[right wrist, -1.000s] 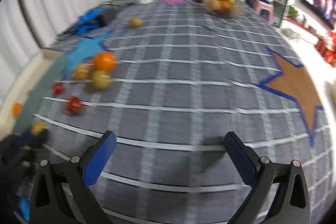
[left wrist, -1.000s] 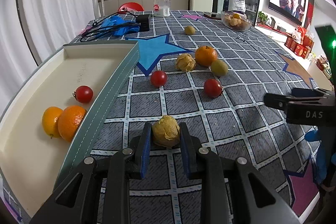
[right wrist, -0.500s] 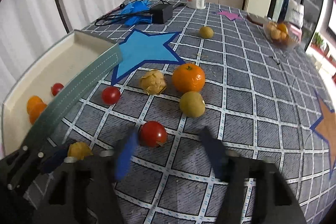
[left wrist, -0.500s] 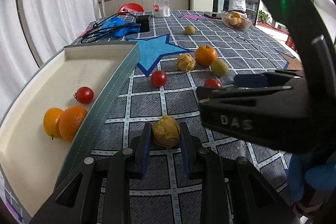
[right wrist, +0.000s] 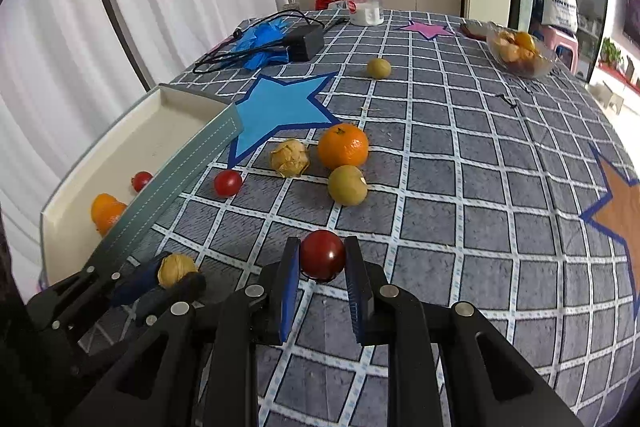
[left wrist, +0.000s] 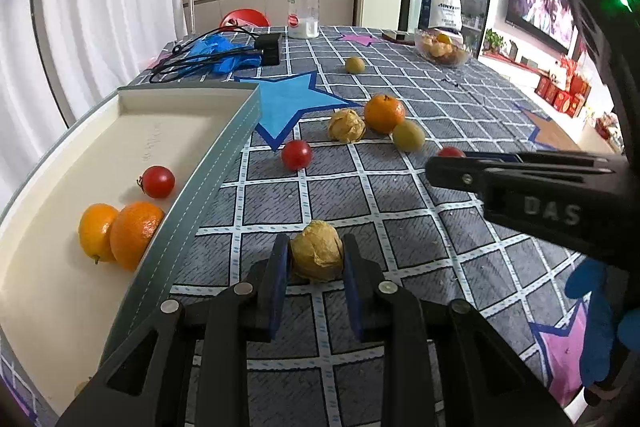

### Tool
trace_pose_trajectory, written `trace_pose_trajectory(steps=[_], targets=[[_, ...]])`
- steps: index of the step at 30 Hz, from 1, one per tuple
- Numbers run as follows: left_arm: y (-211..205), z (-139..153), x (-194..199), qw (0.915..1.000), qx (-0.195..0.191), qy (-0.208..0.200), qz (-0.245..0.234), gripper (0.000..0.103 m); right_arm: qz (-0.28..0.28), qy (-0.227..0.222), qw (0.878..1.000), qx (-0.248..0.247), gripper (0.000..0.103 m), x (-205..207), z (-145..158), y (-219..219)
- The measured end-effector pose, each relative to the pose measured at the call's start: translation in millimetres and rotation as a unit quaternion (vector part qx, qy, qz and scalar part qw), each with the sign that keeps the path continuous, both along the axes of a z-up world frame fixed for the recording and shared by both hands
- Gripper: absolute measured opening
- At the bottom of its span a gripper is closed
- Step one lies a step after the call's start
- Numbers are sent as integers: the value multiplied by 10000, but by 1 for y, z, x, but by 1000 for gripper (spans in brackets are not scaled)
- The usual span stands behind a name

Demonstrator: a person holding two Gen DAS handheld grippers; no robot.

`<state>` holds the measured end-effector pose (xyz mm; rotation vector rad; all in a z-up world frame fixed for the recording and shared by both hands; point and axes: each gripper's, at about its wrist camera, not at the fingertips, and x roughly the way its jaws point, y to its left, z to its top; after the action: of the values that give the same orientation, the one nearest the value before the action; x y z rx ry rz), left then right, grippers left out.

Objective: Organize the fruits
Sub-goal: 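Grasp another red cherry tomato with the right tool, then carry the physalis and tomato over the white tray with both tools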

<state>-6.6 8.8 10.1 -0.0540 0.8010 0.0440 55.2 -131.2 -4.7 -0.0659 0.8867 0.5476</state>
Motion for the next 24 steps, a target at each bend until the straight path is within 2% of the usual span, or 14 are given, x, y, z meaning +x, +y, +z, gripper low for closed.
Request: trace_pose_trajectory(steps=[6, 13, 16, 24], targets=[[17, 18, -17, 9995, -214, -197, 128, 28, 65, -62, 9999, 52, 23, -6, 12, 4], [64, 50, -36, 9958, -84, -627, 655, 28, 372, -70, 9992, 156, 23, -11, 21, 38], [88, 50, -37, 9928, 48, -657, 999, 28, 551, -42, 9984, 144, 23, -12, 22, 58], [141, 33, -38, 9870, -74, -464, 1538, 28, 938, -35, 9955, 144, 23, -12, 25, 112]])
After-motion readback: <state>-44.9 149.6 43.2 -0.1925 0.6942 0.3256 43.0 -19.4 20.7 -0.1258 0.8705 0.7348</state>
